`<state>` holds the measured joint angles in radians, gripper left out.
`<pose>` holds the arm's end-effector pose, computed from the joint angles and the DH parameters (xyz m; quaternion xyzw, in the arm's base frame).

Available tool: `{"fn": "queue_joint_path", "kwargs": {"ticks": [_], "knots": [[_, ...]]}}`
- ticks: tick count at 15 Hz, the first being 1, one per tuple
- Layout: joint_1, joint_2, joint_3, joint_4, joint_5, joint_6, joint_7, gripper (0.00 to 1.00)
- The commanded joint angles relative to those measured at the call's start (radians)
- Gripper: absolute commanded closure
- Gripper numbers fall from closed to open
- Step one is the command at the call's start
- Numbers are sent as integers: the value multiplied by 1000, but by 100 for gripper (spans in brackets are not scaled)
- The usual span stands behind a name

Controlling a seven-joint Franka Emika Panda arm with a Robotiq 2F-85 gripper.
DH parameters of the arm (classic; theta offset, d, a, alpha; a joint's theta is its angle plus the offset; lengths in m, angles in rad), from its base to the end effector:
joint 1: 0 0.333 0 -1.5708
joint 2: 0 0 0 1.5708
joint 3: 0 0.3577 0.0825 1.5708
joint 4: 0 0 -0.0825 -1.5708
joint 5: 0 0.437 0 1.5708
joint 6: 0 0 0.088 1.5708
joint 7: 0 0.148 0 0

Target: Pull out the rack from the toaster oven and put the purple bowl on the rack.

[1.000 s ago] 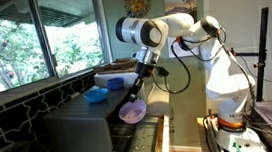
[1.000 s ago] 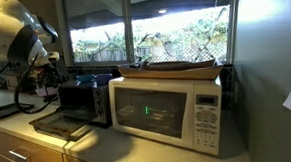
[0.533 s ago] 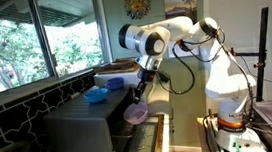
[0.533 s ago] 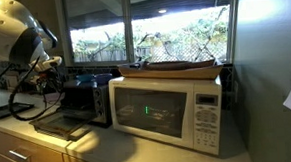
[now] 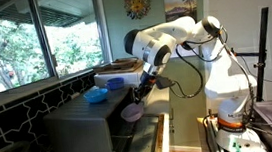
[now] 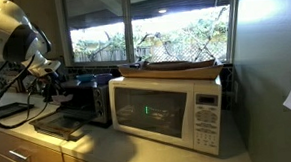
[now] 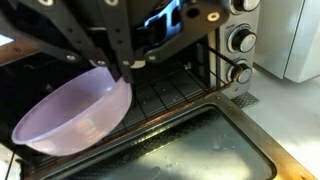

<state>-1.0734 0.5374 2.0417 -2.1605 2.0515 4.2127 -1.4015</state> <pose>0.4100 0.2155 0.4697 -0.9453 0.1523 -0.2796 0.0709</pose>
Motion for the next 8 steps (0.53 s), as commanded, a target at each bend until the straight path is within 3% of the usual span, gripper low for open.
{"fn": "queue_joint_path", "kwargs": {"ticks": [1,8], "knots": [[-49,-59,30,-52,-33,4,181,99],[-23,-176,-51,-74,-29,5,364,99]]}}
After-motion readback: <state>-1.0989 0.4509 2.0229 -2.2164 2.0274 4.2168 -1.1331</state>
